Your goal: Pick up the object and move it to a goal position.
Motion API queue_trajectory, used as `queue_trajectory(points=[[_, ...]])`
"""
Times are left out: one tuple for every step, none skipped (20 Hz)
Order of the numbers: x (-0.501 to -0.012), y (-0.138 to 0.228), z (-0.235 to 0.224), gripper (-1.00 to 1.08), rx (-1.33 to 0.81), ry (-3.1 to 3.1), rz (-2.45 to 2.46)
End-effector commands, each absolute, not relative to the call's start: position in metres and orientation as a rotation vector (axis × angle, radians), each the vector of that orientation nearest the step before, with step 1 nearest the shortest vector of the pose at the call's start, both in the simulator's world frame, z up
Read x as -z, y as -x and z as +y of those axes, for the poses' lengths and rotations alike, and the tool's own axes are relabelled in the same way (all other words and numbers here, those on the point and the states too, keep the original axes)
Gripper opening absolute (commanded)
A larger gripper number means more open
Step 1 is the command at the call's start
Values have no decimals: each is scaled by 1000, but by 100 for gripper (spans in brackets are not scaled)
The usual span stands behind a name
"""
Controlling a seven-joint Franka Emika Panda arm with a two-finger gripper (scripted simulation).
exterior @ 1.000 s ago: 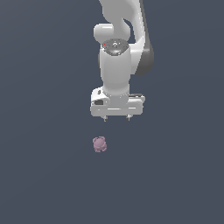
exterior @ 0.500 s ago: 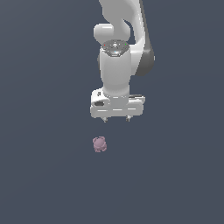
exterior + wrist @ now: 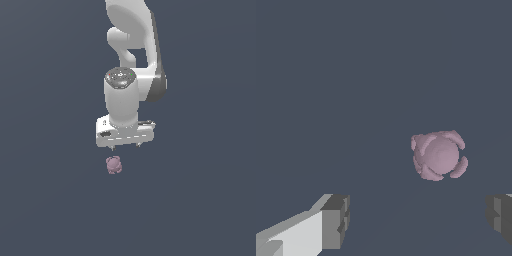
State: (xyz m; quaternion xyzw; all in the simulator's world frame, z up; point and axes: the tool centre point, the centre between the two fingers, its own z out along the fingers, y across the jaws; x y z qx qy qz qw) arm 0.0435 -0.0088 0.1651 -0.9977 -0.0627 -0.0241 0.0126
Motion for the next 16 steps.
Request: queue_trajectory(points=[[-149, -50, -22, 100, 58, 3113, -250], [-142, -52, -27, 100, 51, 3114, -273], [-135, -55, -32, 100, 45, 3114, -295], [-129, -56, -36, 100, 39, 3114, -315], [-123, -58, -40, 100, 33, 3114, -334], [-118, -60, -44, 100, 28, 3114, -351], [-113, -61, -48, 100, 23, 3114, -366], [-109, -62, -51, 100, 19, 3114, -381], [-105, -63, -54, 100, 15, 3113, -393], [-101, -63, -57, 100, 12, 3113, -404], [-98, -64, -59, 100, 9, 3112, -414], [-95, -65, -61, 100, 6, 3112, -422], [-93, -65, -62, 100, 4, 3111, -429], [-92, -65, -64, 100, 2, 3111, -434], [-90, -66, -64, 100, 1, 3111, -438], [-90, -66, -65, 100, 0, 3111, -440]])
